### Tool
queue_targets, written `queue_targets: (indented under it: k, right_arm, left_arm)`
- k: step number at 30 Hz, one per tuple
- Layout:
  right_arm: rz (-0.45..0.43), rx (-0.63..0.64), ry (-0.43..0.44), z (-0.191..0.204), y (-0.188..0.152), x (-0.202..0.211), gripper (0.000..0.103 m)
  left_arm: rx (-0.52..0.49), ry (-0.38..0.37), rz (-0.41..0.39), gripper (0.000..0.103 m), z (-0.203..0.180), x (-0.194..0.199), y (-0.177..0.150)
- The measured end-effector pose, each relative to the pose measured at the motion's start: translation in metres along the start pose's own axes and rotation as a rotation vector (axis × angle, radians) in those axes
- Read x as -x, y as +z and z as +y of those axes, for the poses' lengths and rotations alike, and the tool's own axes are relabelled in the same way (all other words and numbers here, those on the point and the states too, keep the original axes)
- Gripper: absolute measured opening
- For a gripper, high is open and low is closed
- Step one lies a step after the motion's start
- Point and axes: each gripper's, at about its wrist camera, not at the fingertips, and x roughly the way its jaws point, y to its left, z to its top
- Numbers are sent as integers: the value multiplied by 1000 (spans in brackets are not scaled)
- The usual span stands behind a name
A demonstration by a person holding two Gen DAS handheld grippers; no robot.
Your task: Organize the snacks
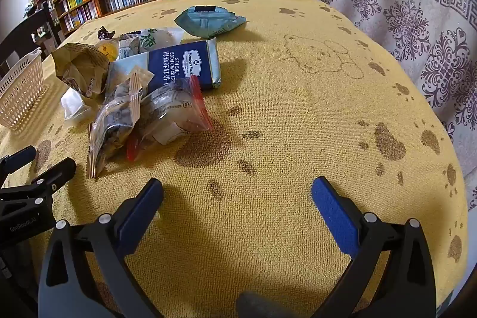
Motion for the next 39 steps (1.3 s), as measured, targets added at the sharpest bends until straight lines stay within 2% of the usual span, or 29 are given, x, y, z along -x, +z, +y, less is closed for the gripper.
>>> queue_targets:
  k: [39]
  right_arm:
    - [32, 39, 23, 0, 0, -1, 98]
  left_arm:
    - [5, -6, 3, 101, 1, 0, 0]
